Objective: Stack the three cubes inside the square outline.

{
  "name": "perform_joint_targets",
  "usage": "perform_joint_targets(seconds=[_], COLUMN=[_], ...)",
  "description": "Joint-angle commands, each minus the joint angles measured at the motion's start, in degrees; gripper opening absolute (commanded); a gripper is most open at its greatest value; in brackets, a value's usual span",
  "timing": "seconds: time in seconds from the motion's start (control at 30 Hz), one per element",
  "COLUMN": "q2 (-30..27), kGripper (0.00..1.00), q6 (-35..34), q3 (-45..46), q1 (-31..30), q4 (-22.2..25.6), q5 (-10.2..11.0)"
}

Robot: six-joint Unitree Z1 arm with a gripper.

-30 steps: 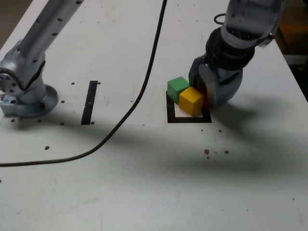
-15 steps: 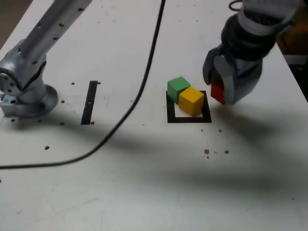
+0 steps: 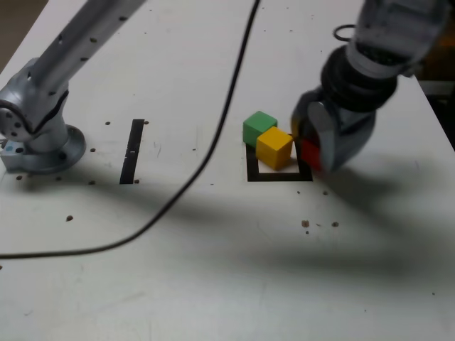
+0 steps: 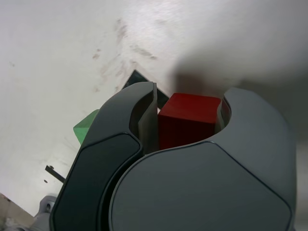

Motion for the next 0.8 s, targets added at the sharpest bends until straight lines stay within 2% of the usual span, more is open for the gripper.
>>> perform_joint_targets(seconds=[0.0,0.33,0.6,0.7,0.77], q2=[-2.67,-11.95,-14.70,-16.07,-16.68], kGripper=[0.24,0.24,0.24,0.24,0.24], q6=[-0.36,-3.48,-5.08,-6.15,-7.19], q3=[2.97,15.63,23.08,24.95,23.12], q1=[0.41,1.02,1.18,0.78,-0.33], q4=[-1.08,-2.36,-5.52,-6.89,-7.63], q5=[-0.42,-0.77,-3.25,-2.96,-1.52])
